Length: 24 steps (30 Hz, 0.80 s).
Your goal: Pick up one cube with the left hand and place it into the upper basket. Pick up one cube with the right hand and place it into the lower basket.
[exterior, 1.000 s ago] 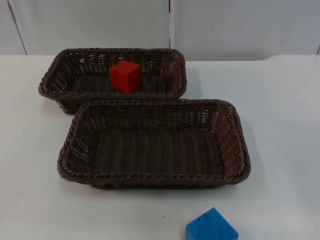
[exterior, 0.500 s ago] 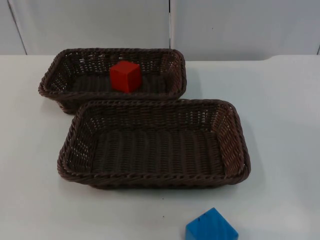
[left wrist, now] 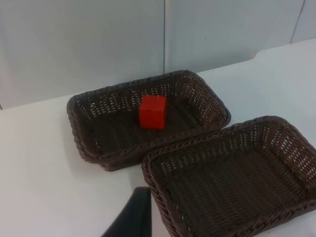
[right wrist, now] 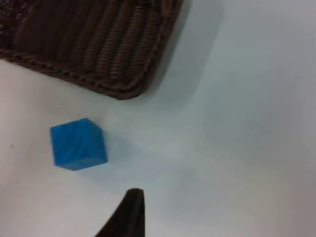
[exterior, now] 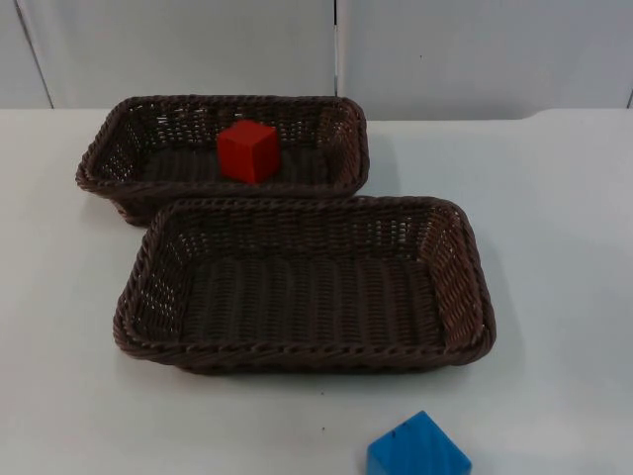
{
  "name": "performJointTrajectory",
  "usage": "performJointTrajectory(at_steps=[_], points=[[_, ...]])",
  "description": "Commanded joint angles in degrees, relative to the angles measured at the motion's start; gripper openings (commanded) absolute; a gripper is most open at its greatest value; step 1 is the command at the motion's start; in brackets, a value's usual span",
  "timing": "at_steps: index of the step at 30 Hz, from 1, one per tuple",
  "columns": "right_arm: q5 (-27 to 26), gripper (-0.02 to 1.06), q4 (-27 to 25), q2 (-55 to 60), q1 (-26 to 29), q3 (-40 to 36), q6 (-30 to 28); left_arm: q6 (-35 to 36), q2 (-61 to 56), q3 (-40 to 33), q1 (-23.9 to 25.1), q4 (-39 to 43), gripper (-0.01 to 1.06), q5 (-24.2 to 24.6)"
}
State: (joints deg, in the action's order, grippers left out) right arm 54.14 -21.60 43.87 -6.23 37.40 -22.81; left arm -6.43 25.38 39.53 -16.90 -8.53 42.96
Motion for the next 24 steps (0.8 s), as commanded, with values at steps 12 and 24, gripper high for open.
performJointTrajectory(at_steps=[12, 24], points=[[-4.2, 1.05, -0.7, 9.4, -14.0, 0.1, -0.1, 0.2, -0.4, -0.2, -0.3, 0.3, 1.05, 0.1], [-16.5, 1.05, 19.4, 24.6, -40.2, 0.1, 23.6, 0.2, -0.4, -0.2, -0.3, 0.4, 1.05, 0.1]])
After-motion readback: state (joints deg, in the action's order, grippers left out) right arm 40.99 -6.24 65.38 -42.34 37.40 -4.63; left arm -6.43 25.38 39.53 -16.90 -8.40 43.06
